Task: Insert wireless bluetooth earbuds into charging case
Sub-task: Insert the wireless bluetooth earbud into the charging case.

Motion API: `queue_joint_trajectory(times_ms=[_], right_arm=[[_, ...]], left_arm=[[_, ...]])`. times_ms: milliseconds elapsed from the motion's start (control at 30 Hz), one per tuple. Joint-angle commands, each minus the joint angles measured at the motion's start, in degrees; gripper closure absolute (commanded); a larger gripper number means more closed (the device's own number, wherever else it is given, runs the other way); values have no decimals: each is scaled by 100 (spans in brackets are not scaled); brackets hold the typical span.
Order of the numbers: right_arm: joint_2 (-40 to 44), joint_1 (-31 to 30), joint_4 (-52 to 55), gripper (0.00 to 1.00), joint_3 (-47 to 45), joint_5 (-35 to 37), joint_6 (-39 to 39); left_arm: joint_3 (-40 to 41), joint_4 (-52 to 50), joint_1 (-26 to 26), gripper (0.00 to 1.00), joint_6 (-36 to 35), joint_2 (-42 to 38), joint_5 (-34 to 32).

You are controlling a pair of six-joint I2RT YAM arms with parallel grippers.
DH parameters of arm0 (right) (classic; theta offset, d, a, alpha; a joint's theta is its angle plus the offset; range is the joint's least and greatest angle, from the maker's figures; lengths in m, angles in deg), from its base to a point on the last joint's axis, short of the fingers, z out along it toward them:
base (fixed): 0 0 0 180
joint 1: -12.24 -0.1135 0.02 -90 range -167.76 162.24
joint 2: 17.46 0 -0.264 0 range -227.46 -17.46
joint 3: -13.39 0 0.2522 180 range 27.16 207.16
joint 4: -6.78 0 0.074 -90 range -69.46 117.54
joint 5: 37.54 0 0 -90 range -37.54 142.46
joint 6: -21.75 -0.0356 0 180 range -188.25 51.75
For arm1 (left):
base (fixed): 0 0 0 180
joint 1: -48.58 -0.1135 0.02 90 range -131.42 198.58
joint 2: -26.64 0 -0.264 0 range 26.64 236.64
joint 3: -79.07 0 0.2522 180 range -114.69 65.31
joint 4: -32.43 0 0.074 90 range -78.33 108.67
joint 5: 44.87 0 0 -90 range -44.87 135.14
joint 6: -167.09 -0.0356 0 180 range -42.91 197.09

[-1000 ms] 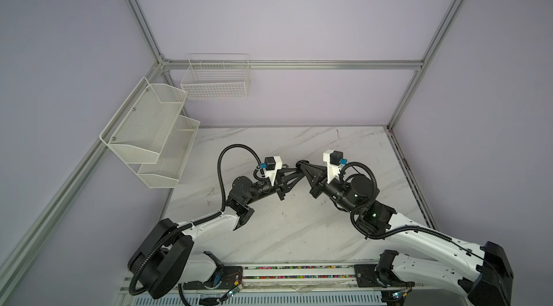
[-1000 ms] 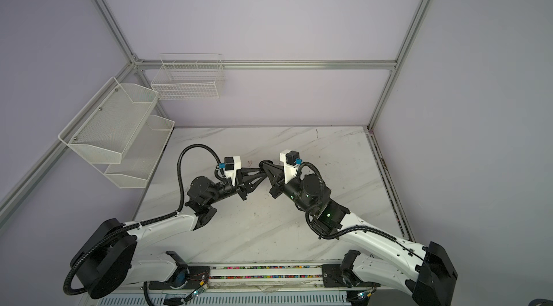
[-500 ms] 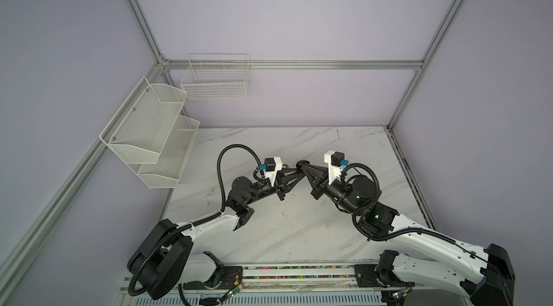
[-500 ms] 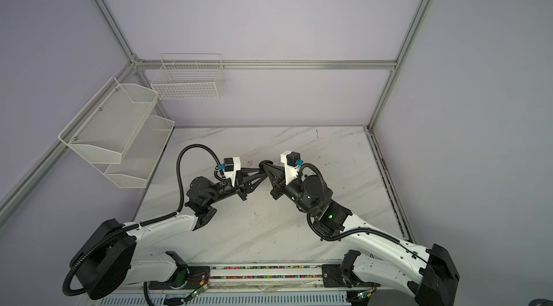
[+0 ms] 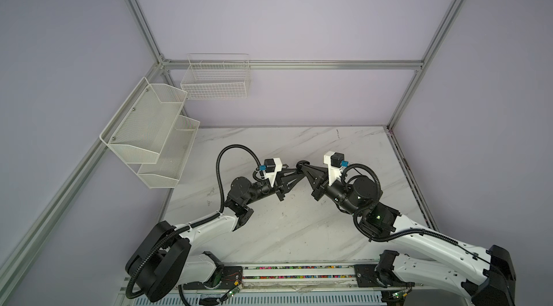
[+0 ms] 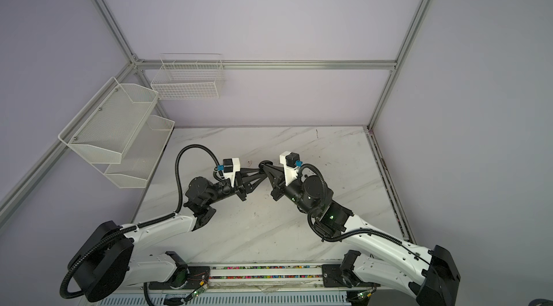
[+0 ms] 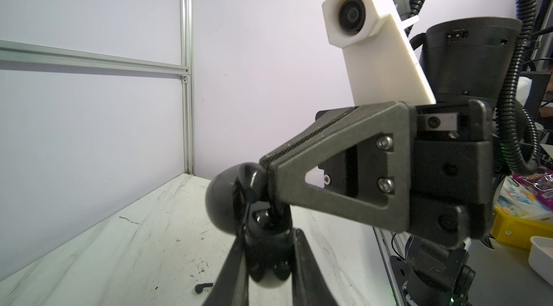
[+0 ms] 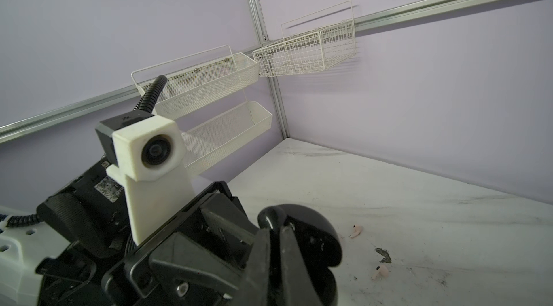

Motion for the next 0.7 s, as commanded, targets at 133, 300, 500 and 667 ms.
queue_joint_trajectory(times_ms=[133, 300, 500, 667], right_arm=[[-32, -43, 500, 83, 284, -16, 175], [13, -43, 607, 74, 374, 20, 232], [65, -36, 933, 66, 728, -26, 232], [93, -42, 2298, 54, 1587, -48, -308]], left_arm=[[-300, 547, 18, 100, -197, -237, -23], [-308, 545, 18, 100, -216, -233, -23], [-291, 491, 16, 100, -294, -217, -40], [-234, 398, 18, 100, -410, -191, -67]])
